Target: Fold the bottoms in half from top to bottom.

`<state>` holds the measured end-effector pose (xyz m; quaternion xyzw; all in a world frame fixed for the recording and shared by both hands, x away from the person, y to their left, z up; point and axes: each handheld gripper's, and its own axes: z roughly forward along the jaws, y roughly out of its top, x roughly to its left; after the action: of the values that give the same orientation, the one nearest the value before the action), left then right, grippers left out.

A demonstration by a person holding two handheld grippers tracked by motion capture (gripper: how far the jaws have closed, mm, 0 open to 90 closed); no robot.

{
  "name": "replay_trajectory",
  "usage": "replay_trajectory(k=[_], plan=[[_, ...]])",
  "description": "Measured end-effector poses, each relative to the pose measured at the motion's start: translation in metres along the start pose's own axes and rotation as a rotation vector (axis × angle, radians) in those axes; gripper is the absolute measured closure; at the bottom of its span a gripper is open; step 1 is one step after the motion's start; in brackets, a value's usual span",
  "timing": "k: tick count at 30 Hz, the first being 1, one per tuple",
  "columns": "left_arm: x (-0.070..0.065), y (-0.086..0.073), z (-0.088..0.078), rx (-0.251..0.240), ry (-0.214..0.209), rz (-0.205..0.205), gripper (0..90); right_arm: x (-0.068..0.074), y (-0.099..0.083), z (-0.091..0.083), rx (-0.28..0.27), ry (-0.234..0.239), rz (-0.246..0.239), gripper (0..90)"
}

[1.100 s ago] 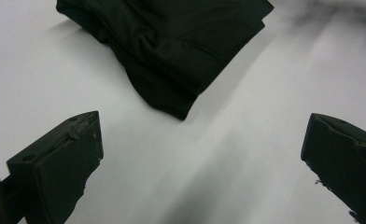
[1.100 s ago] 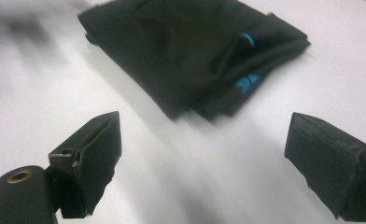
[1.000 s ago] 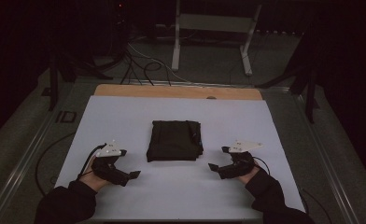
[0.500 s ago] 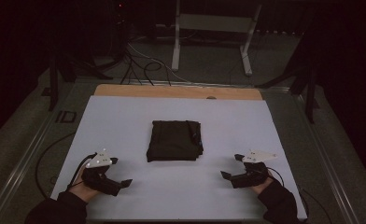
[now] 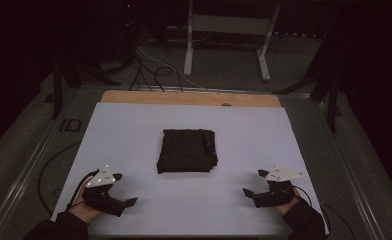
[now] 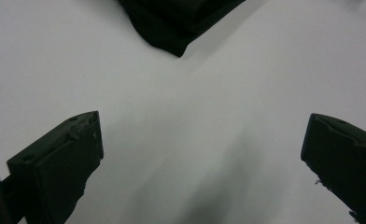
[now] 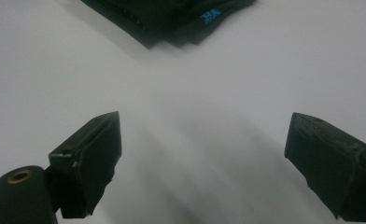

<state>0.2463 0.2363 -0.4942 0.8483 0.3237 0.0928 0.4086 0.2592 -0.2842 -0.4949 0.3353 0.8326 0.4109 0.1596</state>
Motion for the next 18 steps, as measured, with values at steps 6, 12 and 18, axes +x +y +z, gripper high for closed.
replay_trajectory(k=[6,12,18], plan=[[-0.0001,0.0009,-0.0008,-0.02,-0.004,-0.008,0.0,-0.0004,0.0003,0.0036,-0.006,0.012,-0.009,11.0],[-0.0017,0.0018,0.0001,-0.031,-0.014,-0.013,0.0,0.0003,0.0026,0.008,-0.004,0.02,-0.013,11.0],[-0.0053,0.0035,0.0035,-0.037,-0.024,-0.008,0.0,0.0009,0.0048,0.0087,-0.012,0.02,-0.014,11.2]])
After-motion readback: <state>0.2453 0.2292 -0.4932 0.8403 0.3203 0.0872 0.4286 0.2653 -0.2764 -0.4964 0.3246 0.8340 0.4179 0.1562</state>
